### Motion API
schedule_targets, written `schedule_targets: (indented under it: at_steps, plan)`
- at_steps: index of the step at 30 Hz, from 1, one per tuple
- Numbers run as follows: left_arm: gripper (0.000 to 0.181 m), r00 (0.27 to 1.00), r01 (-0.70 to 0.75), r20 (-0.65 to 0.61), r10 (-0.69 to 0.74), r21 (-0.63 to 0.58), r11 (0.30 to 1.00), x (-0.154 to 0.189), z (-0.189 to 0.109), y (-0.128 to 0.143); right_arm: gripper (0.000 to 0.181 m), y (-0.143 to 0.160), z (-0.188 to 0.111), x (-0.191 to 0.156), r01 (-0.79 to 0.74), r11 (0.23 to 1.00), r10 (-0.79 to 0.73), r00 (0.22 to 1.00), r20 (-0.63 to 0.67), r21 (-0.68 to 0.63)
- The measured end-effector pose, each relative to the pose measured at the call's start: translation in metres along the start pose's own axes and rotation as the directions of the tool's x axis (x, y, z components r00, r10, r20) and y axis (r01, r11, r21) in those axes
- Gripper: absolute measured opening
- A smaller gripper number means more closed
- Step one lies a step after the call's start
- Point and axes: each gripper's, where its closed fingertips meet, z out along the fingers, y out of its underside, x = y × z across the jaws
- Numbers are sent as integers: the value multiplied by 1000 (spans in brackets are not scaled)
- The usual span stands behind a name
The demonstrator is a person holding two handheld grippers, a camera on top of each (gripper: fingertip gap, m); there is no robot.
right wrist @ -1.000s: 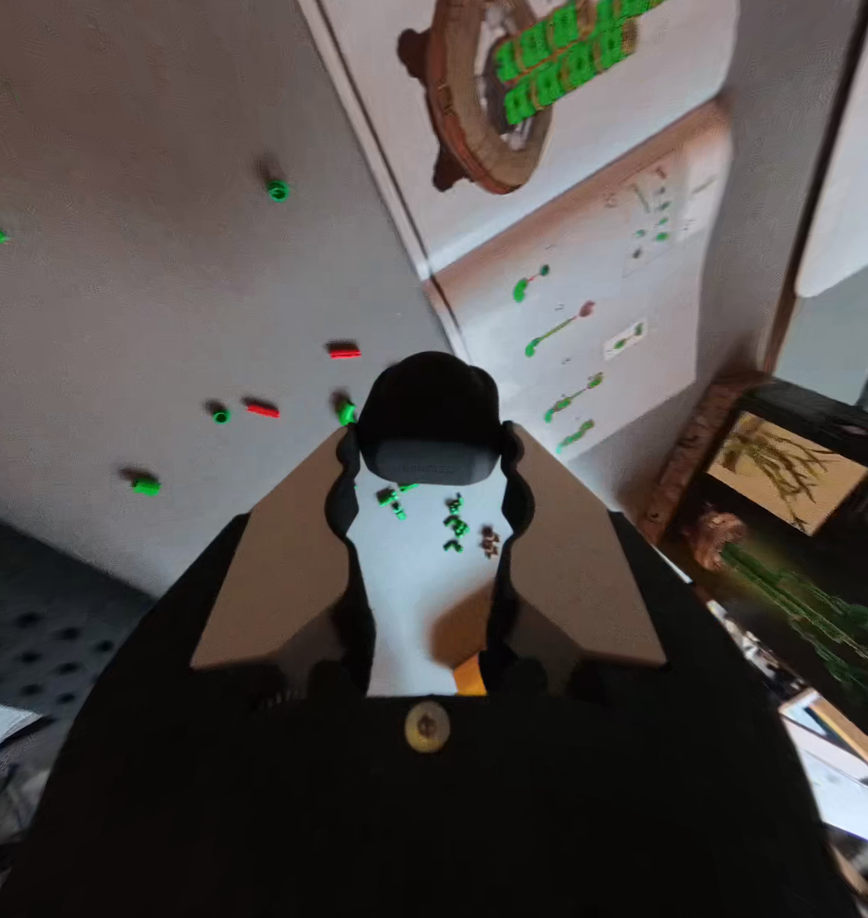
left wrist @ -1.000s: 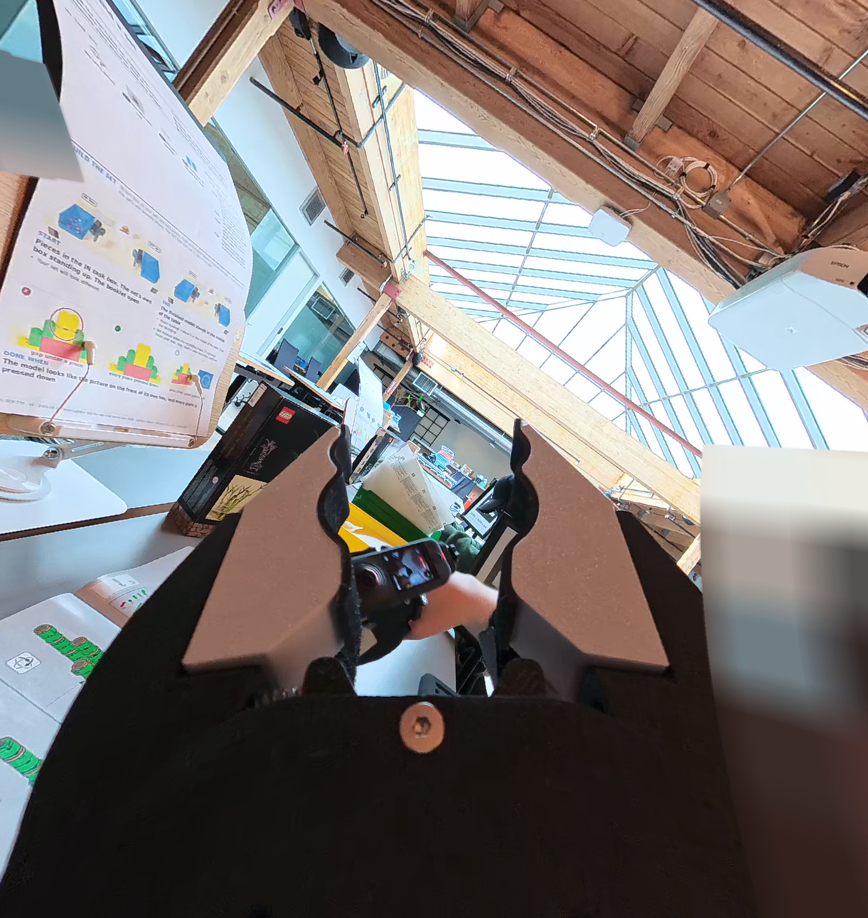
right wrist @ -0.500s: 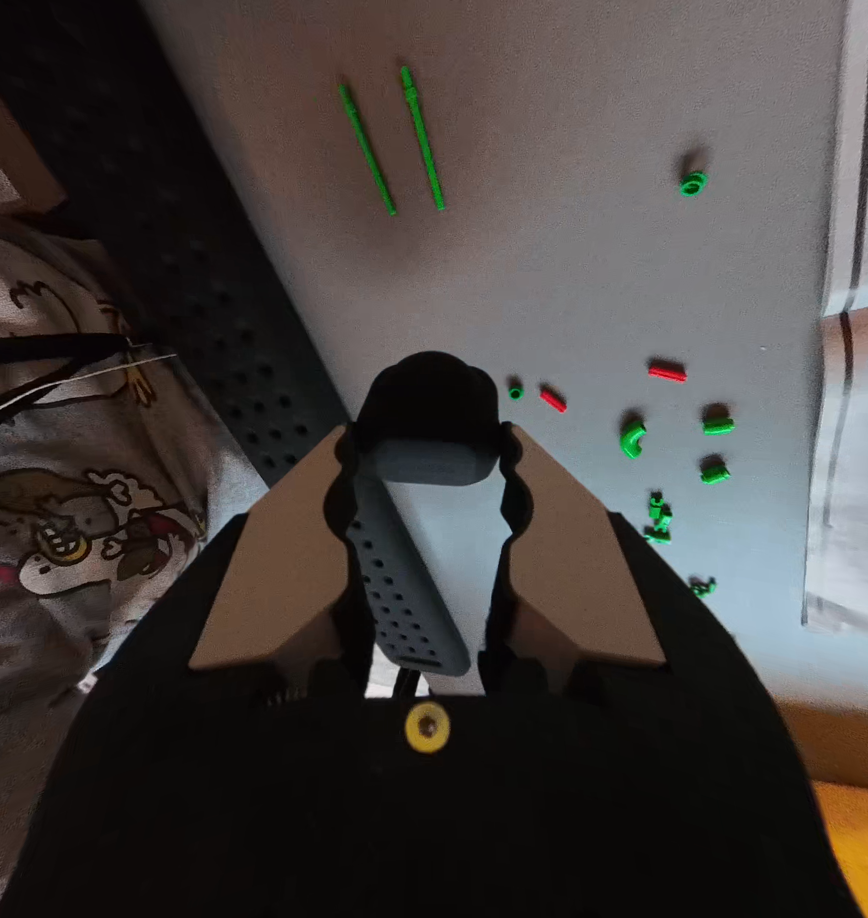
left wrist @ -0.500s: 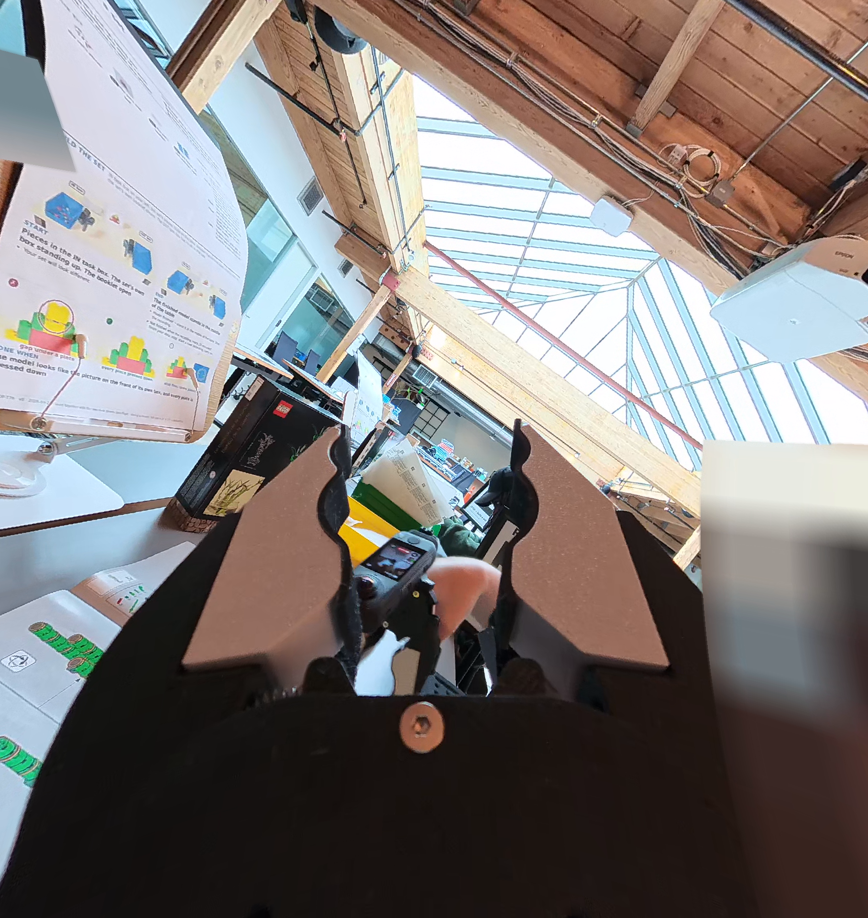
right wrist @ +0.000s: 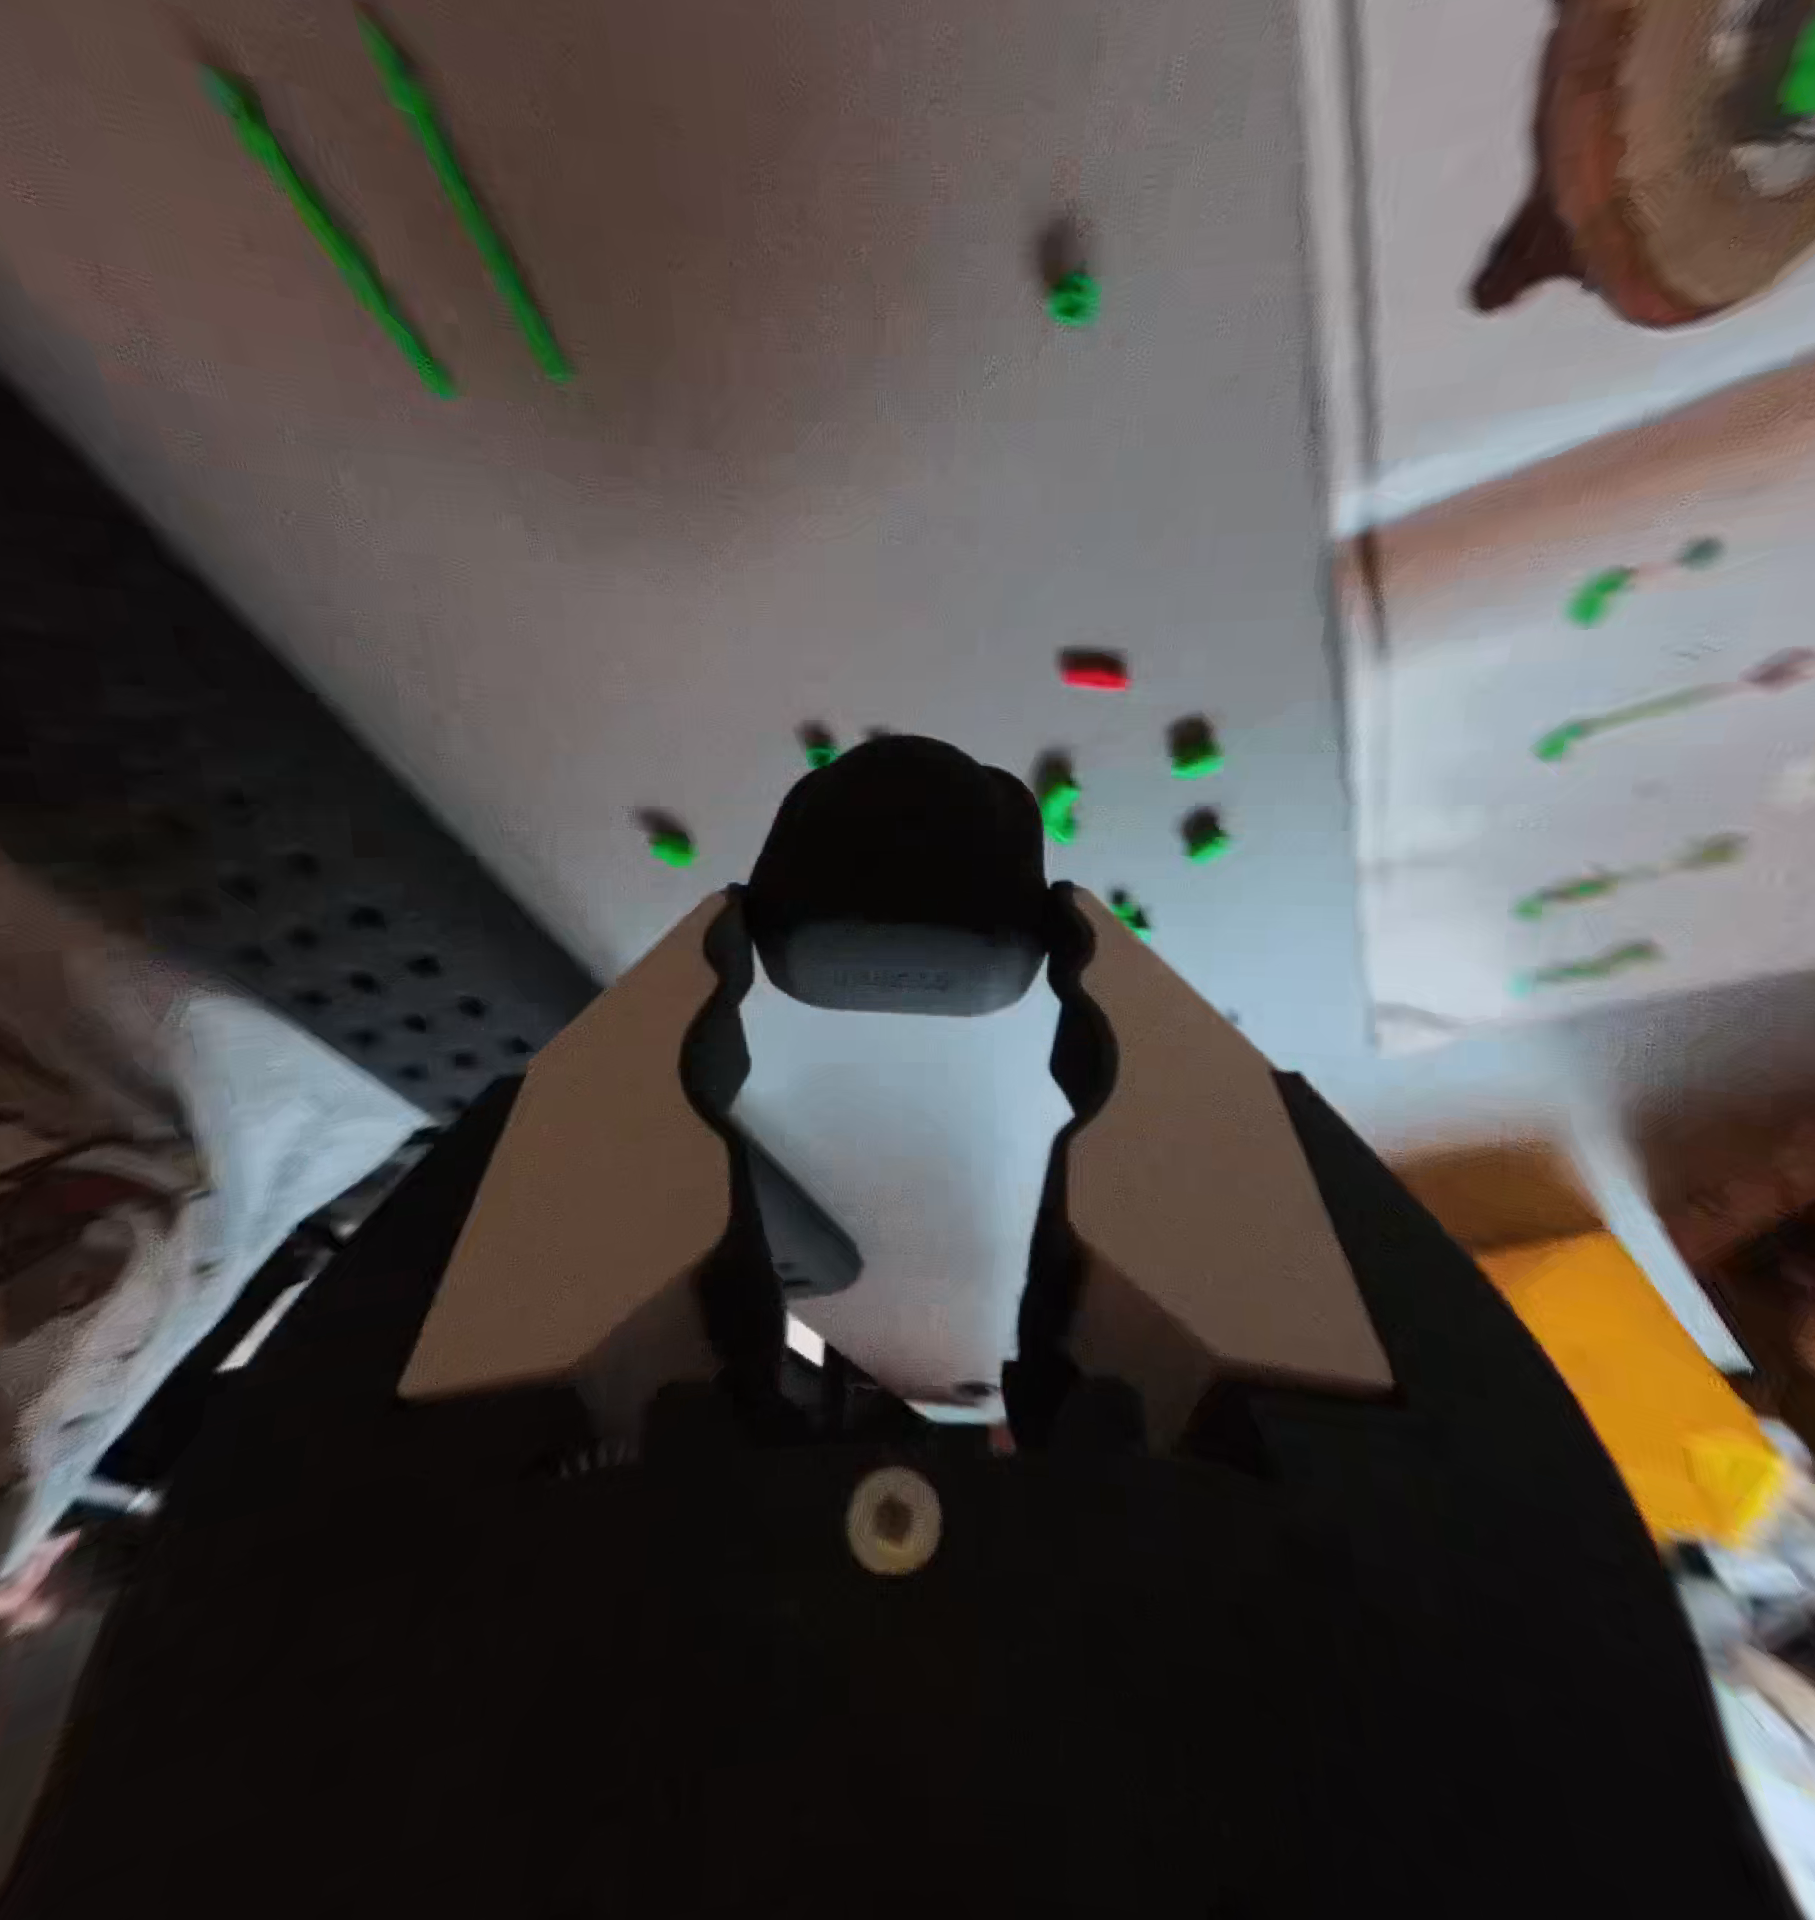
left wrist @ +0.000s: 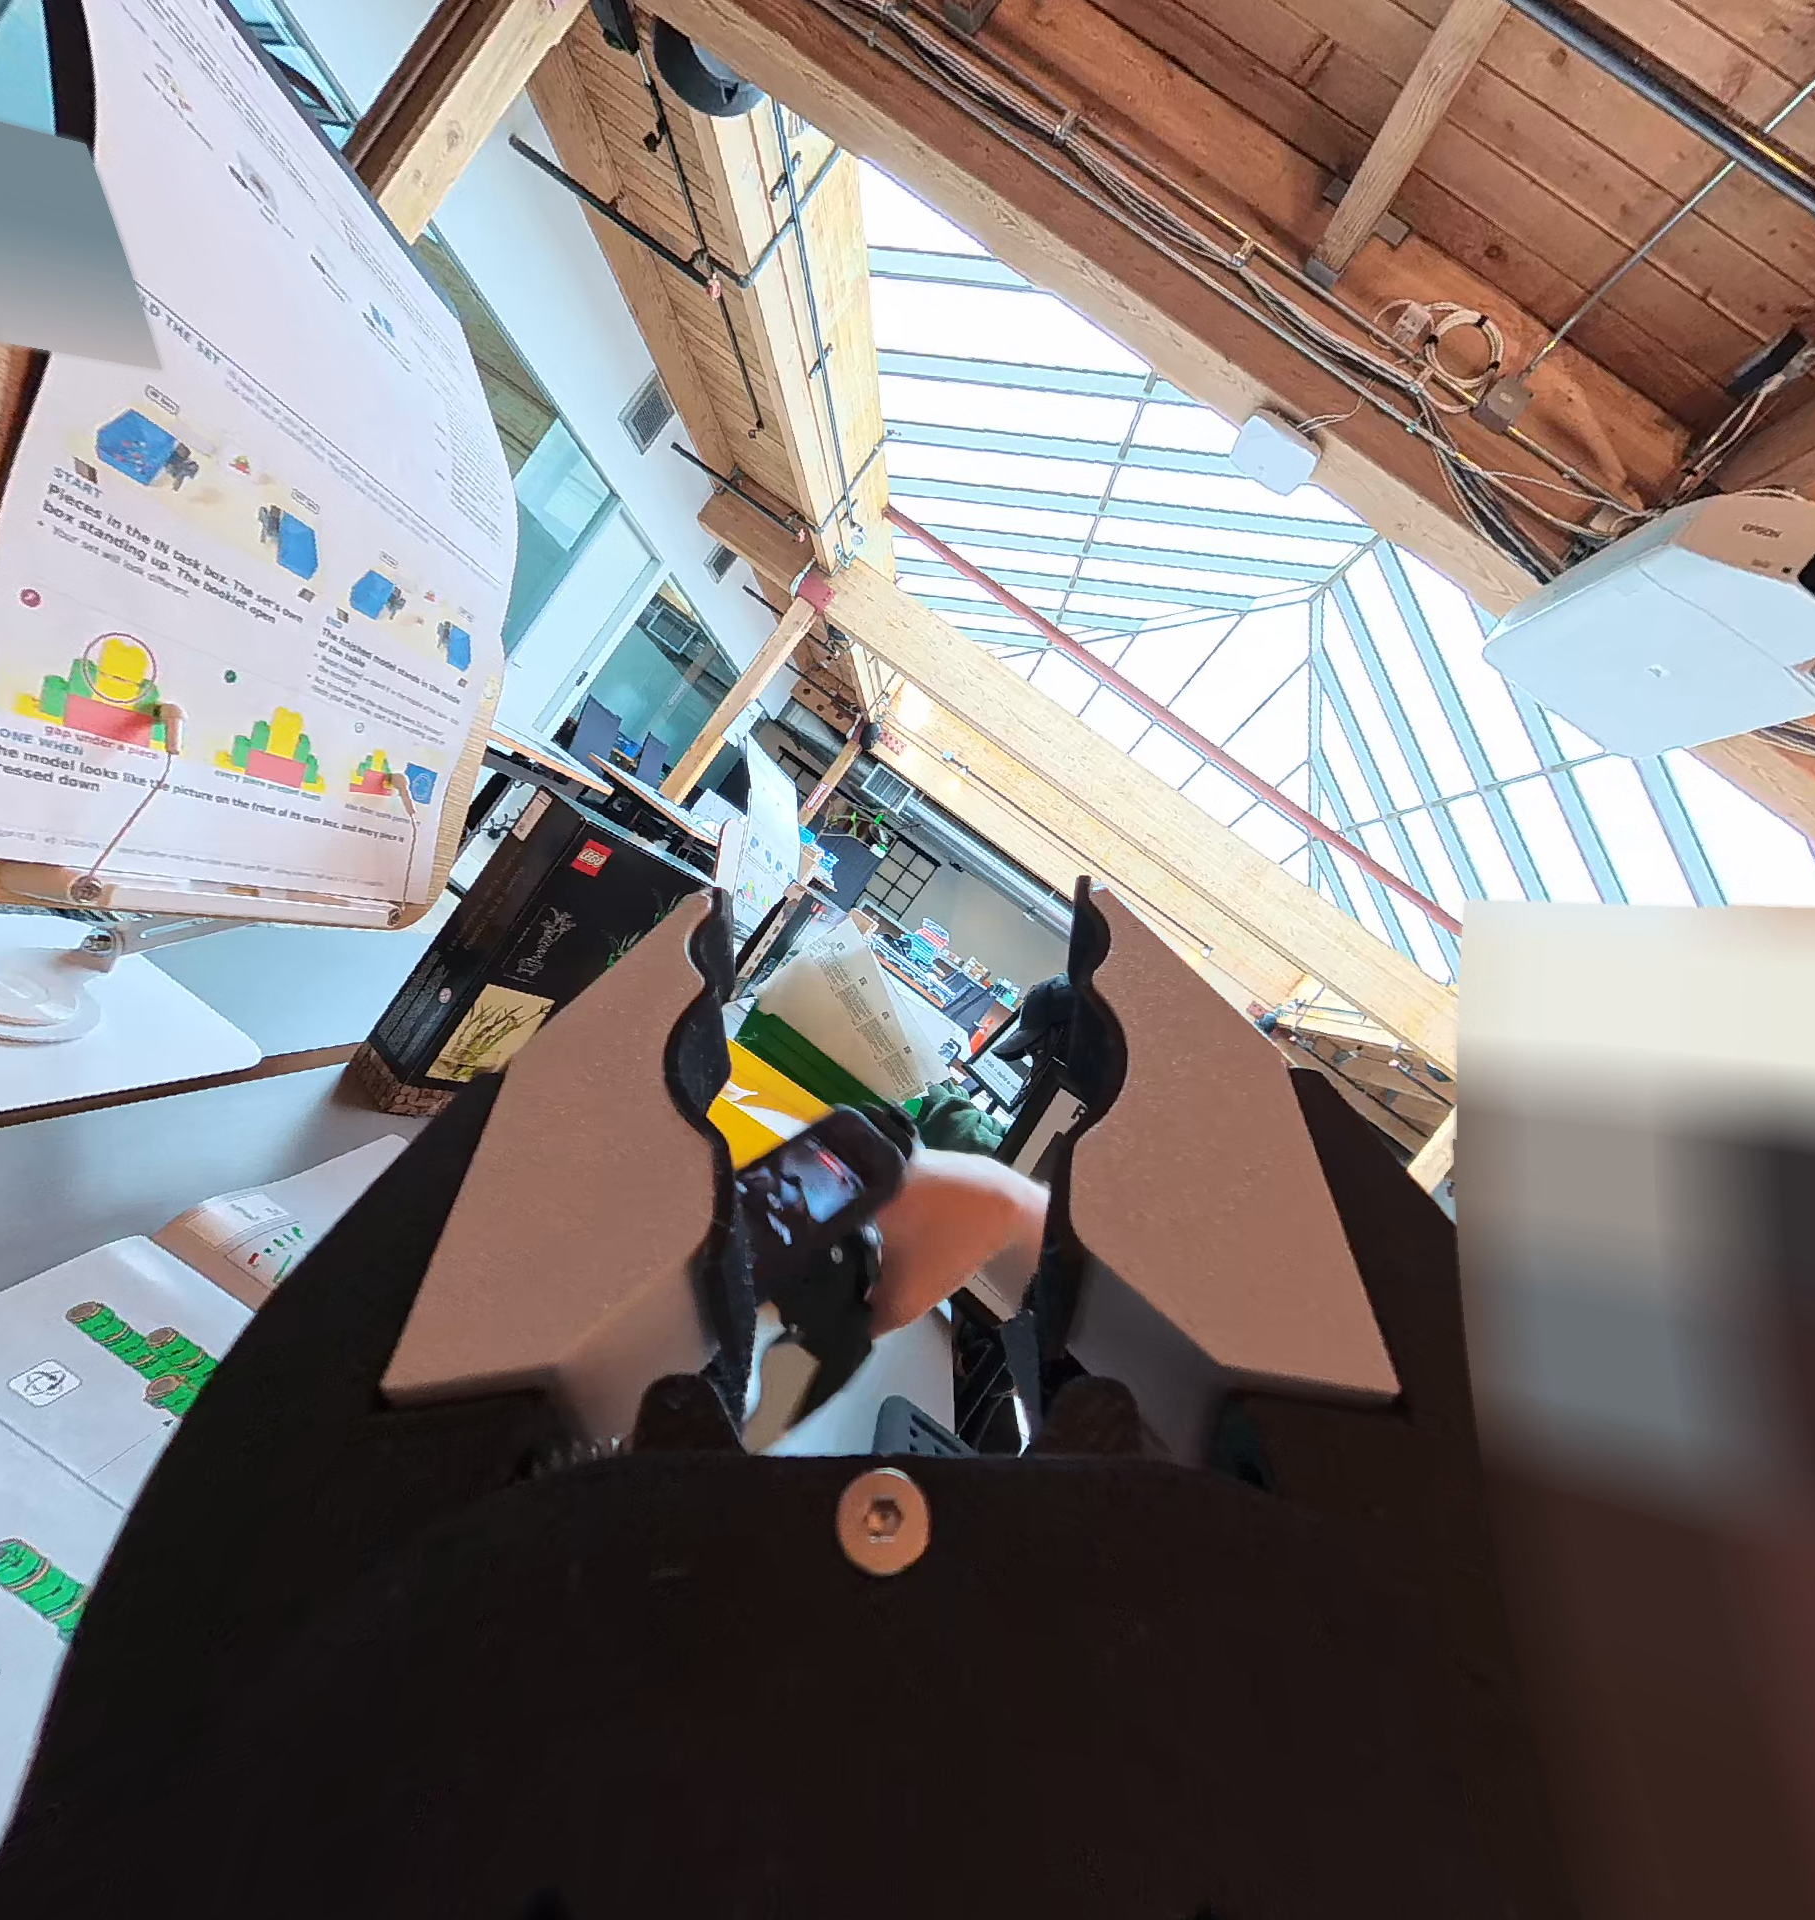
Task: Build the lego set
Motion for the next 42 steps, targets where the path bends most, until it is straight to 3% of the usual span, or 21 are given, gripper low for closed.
schedule_targets:
  at_steps: [2, 3, 5, 6, 8, 9, 11, 12, 13, 14, 15, 16, 18, 21, 23, 26, 30, 33, 38, 42]
  plan:
    - [63, 1000, 2, 2, -2, 1, 1000, -1, 0, 0, 56, 13, -8, 44, -51, 995, 24, 952, -304, -81]
    - [63, 1000, 4, 0, -4, -1, 1000, -1, 0, 0, 56, 12, -5, 34, -30, 996, 9, 969, -245, -81]
    - [63, 1000, 5, -1, -5, -6, 1000, -1, 1, 1, 55, -1, 2, -16, 14, 1000, -14, 997, 70, 1]
    - [63, 1000, 5, -1, -5, -7, 1000, 0, 2, 2, 55, -1, 2, -14, 5, 1000, -5, 999, 48, 3]
    - [63, 1000, 3, -1, -3, -11, 1000, 0, 3, 3, 55, 11, -6, 37, -32, 997, 11, 958, -285, -69]
    - [63, 1000, 3, -2, -3, -12, 1000, 0, 3, 3, 55, 13, -6, 40, -29, 996, 3, 956, -292, -82]
    - [63, 1000, 3, -5, -3, -14, 1000, 1, 4, 3, 55, -2, 3, -18, -1, 1000, -1, 995, 101, 21]
    - [62, 1000, 3, -5, -3, -15, 1000, 1, 4, 3, 55, -5, 2, -27, -2, 999, -5, 988, 156, 48]
    - [63, 1000, 3, -3, -3, -14, 1000, 0, 4, 3, 56, -3, 2, -12, 0, 999, -1, 999, 41, 36]
    - [63, 1000, 4, -1, -4, -12, 1000, 0, 3, 3, 56, 1, -1, 19, -7, 1000, 8, 985, -171, 7]
    - [63, 1000, 7, -1, -7, -11, 1000, -1, 3, 3, 56, 5, -11, 50, -20, 1000, 14, 928, -372, -12]
    - [63, 1000, 9, -1, -9, -11, 1000, -1, 4, 3, 56, 8, -13, 57, -19, 999, 5, 908, -419, -29]
    - [63, 1000, 8, -3, -8, -13, 1000, 0, 4, 3, 56, 2, 0, 26, -5, 1000, 10, 976, -217, 24]
    - [63, 1000, 4, -2, -4, -12, 1000, 1, 4, 3, 56, 4, -13, 43, 51, 998, -31, 907, -419, 37]
    - [63, 1000, 4, -1, -4, -11, 1000, 0, 4, 3, 56, -4, -6, 16, 133, 982, -87, 948, -306, 133]
    - [63, 1000, 9, -3, -9, -12, 1000, 0, 4, 3, 56, -10, 0, -10, 118, 960, -79, 985, -155, 255]
    - [63, 1000, 2, -10, -2, -18, 1000, 3, 6, 4, 56, 7, 5, -16, 159, 983, -146, 979, -139, 88]
    - [64, 1000, 1, 4, -1, -9, 1000, 3, 4, 2, 56, 4, -9, -10, 224, 962, -253, 944, -212, -154]
    - [65, 999, -1, 46, -1, 49, 999, -2, -19, -12, 56, -8, -28, -6, 258, 768, -480, 838, -260, -587]
    - [65, 995, -53, 92, 42, 123, 991, 0, -44, -28, 55, -11, -36, -2, 235, 649, -556, 796, -241, -723]
